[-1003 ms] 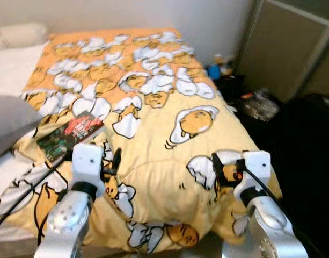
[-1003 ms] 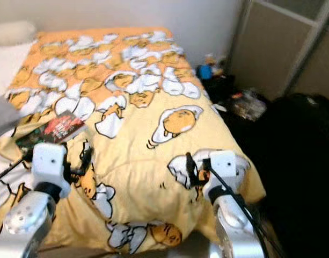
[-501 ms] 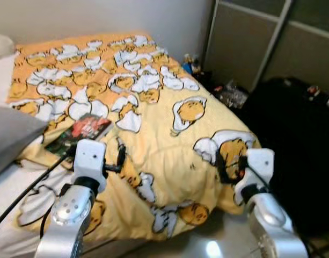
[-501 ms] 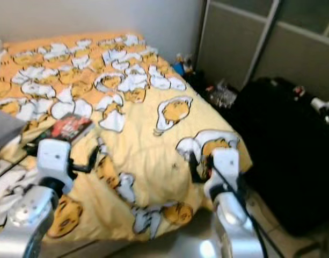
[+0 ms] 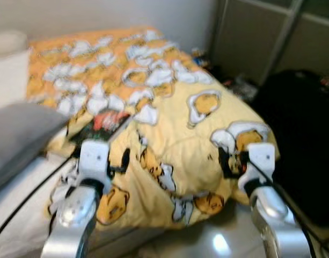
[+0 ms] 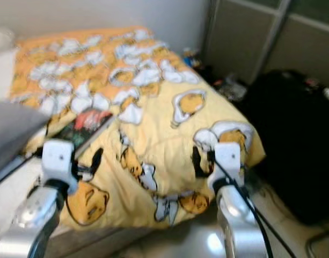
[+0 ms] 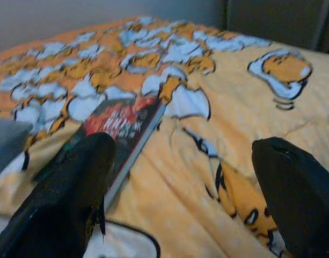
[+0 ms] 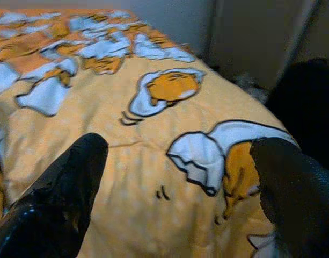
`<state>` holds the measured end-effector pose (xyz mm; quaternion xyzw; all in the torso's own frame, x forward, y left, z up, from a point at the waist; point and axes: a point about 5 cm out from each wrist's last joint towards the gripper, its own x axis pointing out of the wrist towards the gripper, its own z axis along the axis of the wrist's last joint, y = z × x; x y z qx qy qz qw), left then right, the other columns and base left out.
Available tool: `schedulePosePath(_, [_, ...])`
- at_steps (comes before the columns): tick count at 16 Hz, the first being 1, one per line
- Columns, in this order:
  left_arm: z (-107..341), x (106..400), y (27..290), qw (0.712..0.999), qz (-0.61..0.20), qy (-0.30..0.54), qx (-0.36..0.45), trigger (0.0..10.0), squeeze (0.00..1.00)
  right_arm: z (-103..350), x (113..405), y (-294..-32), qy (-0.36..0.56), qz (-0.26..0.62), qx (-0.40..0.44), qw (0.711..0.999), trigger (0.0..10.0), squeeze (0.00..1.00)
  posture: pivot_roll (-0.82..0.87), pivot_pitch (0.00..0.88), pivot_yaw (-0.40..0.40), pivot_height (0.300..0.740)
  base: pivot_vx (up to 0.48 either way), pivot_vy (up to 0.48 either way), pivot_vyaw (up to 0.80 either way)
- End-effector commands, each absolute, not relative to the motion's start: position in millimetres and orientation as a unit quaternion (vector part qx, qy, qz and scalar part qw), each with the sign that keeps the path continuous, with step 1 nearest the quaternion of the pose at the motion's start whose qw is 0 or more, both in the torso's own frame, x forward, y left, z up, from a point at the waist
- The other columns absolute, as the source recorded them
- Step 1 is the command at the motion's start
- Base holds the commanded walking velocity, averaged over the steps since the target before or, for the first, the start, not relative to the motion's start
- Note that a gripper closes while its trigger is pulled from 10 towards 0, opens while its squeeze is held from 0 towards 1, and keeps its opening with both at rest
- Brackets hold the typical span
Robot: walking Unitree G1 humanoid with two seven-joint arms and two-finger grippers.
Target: Clean up the room
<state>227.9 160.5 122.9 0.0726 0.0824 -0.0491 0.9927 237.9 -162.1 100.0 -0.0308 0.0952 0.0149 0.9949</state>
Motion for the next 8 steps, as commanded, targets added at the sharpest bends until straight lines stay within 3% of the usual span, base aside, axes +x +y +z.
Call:
schedulePosePath(1, [124.7, 228.0, 166.2, 0.993, -0.036, 0.082, 0.08, 10.0, 1.0, 101.3, 240.6, -156.4, 0.094, 0.022, -0.037, 0.995, 10.0, 0.98, 0.0, 0.0, 0.012, 0.74, 0.0, 0.319, 0.0])
schedulePosePath(7, [125.1, 227.1, 167.1, 0.993, -0.033, 0.085, 0.08, 10.0, 1.0, 100.8, 242.3, -148.7, 0.092, 0.054, -0.047, 0.993, 10.0, 0.99, 0.01, 0.0, 0.009, 0.74, 0.0, 0.325, 0.0])
schedulePosePath(8, [125.2, 226.2, 166.9, 0.993, -0.033, 0.085, 0.08, 10.0, 1.0, 100.9, 242.7, -148.3, 0.091, 0.053, -0.05, 0.993, 10.0, 0.99, 0.01, 0.0, 0.009, 0.74, 0.0, 0.36, 0.8])
